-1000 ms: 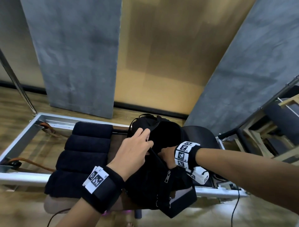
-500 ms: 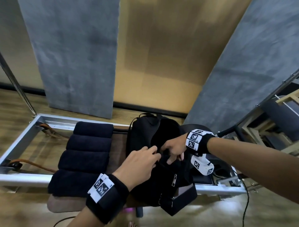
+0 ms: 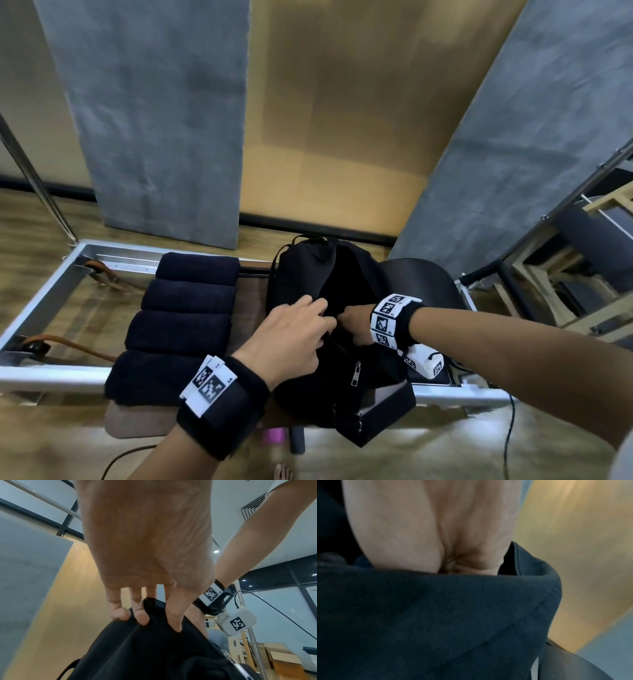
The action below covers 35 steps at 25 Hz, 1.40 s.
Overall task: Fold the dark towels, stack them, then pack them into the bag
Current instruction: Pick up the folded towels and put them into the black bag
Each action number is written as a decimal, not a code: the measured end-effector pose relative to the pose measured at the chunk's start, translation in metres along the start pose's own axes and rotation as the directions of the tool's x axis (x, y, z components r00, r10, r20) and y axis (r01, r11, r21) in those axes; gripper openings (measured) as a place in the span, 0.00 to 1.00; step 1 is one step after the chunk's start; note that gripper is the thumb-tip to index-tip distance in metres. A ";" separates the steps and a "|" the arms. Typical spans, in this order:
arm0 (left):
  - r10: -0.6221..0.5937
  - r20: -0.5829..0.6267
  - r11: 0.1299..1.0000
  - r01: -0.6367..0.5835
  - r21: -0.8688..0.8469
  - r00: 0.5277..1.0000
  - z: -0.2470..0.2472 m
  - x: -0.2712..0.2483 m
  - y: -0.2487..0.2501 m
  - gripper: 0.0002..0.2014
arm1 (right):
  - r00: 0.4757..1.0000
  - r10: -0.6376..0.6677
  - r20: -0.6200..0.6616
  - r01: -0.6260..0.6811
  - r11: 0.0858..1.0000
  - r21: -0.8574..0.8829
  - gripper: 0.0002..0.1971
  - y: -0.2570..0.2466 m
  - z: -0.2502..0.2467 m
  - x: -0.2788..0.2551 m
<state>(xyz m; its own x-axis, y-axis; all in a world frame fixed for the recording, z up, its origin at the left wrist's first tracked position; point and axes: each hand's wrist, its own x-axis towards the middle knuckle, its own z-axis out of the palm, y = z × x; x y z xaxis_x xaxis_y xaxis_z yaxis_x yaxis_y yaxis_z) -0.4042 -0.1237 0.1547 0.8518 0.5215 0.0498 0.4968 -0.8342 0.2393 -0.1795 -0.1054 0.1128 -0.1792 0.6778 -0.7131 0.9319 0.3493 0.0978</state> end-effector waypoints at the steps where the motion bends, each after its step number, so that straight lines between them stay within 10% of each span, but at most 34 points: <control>1: -0.002 0.001 1.000 0.002 0.009 1.000 -0.001 0.000 0.000 0.08 | 1.000 -0.017 0.026 0.018 0.999 -0.040 0.13 -0.003 0.002 0.001; 8: -0.015 -0.024 0.999 0.014 -0.038 1.000 0.009 -0.005 0.002 0.14 | 0.994 0.077 0.075 -0.067 0.990 -0.122 0.19 -0.017 -0.011 -0.012; 12: -0.045 -0.227 0.951 -0.028 -0.309 0.973 0.016 -0.014 -0.004 0.20 | 0.994 0.073 0.080 -0.086 0.980 0.182 0.22 -0.010 -0.093 -0.036; 15: -0.251 -0.414 0.862 0.007 -0.508 0.875 0.023 -0.032 -0.023 0.19 | 0.993 0.083 -0.081 -0.055 0.951 0.305 0.10 -0.012 -0.163 -0.057; 18: -0.592 -0.480 0.699 0.117 -0.705 0.648 0.044 -0.061 -0.051 0.08 | 0.963 0.026 -0.269 0.114 0.863 0.492 0.08 -0.045 -0.191 -0.052; 21: -0.921 -0.249 0.356 0.386 -0.851 0.299 0.076 -0.109 -0.089 0.12 | 0.963 -0.123 -0.241 0.242 0.788 0.566 0.08 -0.119 -0.176 -0.012; 23: -0.987 0.059 0.037 0.560 -0.828 0.153 0.099 -0.141 -0.105 0.23 | 0.967 -0.160 -0.200 0.238 0.847 0.475 0.10 -0.166 -0.147 0.026; 30: -0.883 0.463 -0.423 0.306 -0.853 0.070 0.132 -0.179 -0.110 0.34 | 0.955 -0.106 -0.277 0.149 0.979 0.137 0.28 -0.251 -0.060 0.095; 35: -0.834 0.545 -0.525 0.181 -0.832 0.083 0.131 -0.181 -0.111 0.39 | 0.957 -0.124 -0.260 0.195 0.943 0.270 0.22 -0.258 -0.053 0.101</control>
<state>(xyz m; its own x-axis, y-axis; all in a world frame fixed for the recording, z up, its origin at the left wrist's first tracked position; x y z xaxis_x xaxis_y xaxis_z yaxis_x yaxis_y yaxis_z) -0.5913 -0.1492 -0.0080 -0.2532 0.6418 -0.7238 -0.2450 0.6813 0.6898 -0.4548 -0.0930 0.0528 -0.3692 0.7742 -0.5141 0.9287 0.2874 -0.2342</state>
